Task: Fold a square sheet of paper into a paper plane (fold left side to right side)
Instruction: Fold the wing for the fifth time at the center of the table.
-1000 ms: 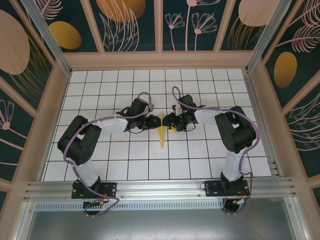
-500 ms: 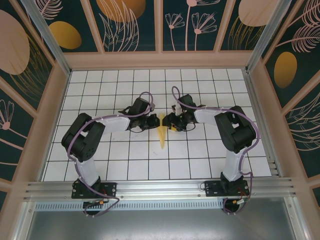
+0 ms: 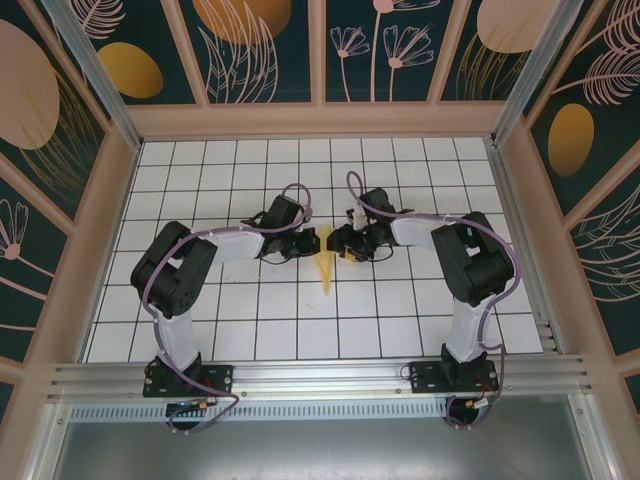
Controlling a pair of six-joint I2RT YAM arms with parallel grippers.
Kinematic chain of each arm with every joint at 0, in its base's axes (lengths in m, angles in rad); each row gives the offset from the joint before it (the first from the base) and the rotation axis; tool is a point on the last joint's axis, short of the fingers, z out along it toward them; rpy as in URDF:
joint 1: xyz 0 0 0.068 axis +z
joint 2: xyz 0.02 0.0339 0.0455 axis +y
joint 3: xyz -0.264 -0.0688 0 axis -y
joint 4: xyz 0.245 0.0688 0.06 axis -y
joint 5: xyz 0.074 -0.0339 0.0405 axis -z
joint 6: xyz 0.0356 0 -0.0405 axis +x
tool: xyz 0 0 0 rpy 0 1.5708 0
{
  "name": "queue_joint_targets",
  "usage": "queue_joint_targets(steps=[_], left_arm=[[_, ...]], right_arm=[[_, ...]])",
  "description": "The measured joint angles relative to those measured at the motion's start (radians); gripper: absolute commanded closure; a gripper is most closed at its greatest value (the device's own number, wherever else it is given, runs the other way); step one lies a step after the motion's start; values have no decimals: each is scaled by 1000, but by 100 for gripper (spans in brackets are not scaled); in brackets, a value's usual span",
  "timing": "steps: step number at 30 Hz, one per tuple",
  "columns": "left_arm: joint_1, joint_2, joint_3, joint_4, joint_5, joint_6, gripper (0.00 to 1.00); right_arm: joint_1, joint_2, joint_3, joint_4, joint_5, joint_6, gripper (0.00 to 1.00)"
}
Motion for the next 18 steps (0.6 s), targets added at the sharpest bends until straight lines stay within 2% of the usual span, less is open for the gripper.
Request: queue_joint_targets(steps=[12,18], left_arm=[[0,56,35,0,-11,37,90],[0,82,63,0,-18,51,91]], right_arm=[[-18,-42,-38,-9,32,-10,46],[-37,-105,-76,-24,48,-10,50]])
